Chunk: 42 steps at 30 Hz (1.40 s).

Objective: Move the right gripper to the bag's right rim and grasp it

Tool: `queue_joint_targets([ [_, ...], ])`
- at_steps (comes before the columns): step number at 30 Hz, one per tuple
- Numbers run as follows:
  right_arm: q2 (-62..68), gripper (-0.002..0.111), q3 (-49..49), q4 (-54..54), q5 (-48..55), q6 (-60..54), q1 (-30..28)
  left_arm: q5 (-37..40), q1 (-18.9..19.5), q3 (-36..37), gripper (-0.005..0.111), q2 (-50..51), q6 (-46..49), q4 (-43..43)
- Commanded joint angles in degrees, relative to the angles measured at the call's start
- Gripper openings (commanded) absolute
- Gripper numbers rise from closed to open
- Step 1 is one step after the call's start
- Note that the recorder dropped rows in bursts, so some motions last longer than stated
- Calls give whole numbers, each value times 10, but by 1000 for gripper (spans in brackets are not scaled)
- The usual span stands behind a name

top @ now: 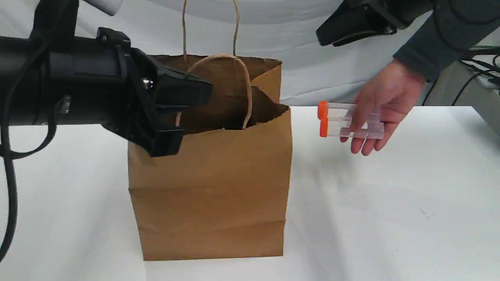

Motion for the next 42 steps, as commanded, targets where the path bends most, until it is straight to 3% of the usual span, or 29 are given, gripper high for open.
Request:
queue_joint_targets([
  [1,0,54,-4,8,-29,-24,24,5,-4,-3,0,-1,-8,-7],
  [13,8,54,-4,-45,-116,-41,78,5,-4,-3,0,-1,-8,-7],
  [31,74,53,-4,-32,-136,-40,108,0,-4,-3,0,-1,-6,-7],
  [34,78,42,-4,-27,-139,-39,115,0,-4,-3,0,-1,-5,-6],
  [38,78,1,-4,-23,-152,-39,121,0,-4,-3,0,-1,-5,-6],
  [42,78,0,-4,-20,-157,-16,121,0,-4,-3,0,-1,-9,-5],
])
